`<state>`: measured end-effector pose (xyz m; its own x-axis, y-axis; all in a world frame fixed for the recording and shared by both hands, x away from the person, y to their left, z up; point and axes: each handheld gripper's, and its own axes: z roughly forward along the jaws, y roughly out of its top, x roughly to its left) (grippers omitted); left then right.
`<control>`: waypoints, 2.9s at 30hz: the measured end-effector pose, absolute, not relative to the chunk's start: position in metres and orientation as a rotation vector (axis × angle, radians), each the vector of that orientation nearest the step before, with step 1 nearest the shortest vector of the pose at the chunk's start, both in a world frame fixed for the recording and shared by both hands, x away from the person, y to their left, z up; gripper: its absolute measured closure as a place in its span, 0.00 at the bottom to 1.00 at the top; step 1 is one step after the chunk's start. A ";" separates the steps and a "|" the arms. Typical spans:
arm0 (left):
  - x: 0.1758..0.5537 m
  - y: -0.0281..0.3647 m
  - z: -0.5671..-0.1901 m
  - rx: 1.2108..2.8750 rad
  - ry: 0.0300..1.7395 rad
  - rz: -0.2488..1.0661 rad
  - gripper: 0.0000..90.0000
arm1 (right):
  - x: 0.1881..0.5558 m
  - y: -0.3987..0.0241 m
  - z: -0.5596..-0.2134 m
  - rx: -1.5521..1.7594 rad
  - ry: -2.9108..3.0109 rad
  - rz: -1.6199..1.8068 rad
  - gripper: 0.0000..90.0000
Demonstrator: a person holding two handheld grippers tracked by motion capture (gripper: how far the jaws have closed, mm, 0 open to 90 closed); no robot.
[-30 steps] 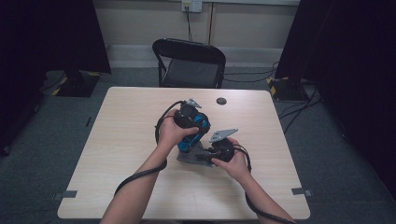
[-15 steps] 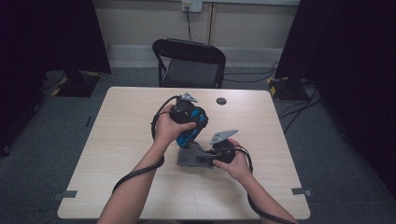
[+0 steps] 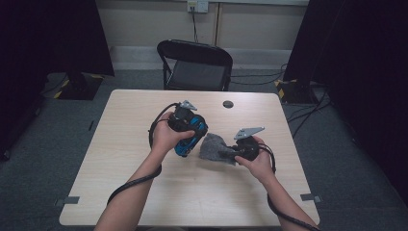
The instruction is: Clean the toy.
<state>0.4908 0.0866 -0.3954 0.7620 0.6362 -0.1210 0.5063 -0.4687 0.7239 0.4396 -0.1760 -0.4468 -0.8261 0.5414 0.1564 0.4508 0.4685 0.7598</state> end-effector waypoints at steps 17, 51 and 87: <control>0.477 0.083 -0.413 2.200 0.823 0.154 0.28 | 0.453 -0.197 -0.425 0.950 2.509 1.326 0.80; 0.479 0.056 -0.412 2.225 0.776 0.086 0.28 | 0.452 -0.180 -0.422 0.892 2.517 1.388 0.80; 0.490 0.053 -0.402 2.205 0.812 0.087 0.28 | 0.443 -0.160 -0.443 0.848 2.599 1.356 0.80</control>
